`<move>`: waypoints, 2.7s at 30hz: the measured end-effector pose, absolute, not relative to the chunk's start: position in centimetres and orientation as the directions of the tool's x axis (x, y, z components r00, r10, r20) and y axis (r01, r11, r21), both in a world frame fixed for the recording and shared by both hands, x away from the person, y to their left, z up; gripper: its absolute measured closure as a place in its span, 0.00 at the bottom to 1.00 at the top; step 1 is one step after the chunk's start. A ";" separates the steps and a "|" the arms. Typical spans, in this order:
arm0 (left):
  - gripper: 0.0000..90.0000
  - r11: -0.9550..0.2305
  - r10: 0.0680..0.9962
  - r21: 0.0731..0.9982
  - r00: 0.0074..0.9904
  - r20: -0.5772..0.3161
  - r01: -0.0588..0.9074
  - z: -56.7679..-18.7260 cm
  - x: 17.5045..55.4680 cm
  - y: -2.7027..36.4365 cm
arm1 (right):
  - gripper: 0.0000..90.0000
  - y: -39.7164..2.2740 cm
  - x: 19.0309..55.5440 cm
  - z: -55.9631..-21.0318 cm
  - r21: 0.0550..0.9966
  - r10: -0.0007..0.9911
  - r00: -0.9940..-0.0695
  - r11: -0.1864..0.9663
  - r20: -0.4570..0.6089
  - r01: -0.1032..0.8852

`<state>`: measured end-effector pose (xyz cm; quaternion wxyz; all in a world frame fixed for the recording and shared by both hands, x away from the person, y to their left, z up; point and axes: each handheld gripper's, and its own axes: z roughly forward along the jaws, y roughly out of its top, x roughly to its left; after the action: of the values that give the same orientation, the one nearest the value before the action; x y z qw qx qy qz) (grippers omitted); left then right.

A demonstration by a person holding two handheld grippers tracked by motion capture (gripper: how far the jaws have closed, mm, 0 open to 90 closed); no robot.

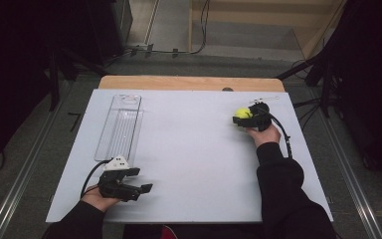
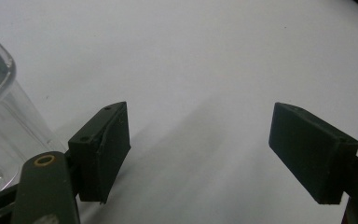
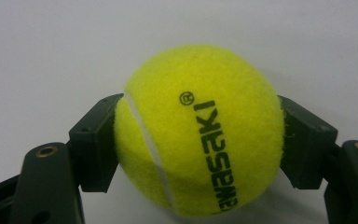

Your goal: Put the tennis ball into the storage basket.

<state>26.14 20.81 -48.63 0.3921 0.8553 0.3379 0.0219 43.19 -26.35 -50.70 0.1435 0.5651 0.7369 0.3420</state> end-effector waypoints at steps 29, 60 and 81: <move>0.24 -0.456 0.597 0.688 0.767 -0.233 0.565 -48.7 26.2 20.8 | 0.26 -27.3 42.4 -48.4 0.694 0.923 -0.333 0.112 0.192 0.711; 0.24 -0.461 0.595 0.689 0.771 -0.228 0.560 -48.6 26.2 20.9 | 0.26 -26.2 41.2 -45.7 0.728 0.894 -0.408 0.155 0.185 0.668; 0.24 -0.462 0.594 0.689 0.771 -0.227 0.558 -48.5 26.2 20.9 | 0.26 -23.7 40.7 -45.4 0.724 0.854 -0.486 0.216 0.185 0.655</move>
<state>26.16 20.89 -48.52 0.3943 0.8545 0.3373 0.0229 40.74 -23.71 -45.38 0.1278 0.4907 0.7692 0.3889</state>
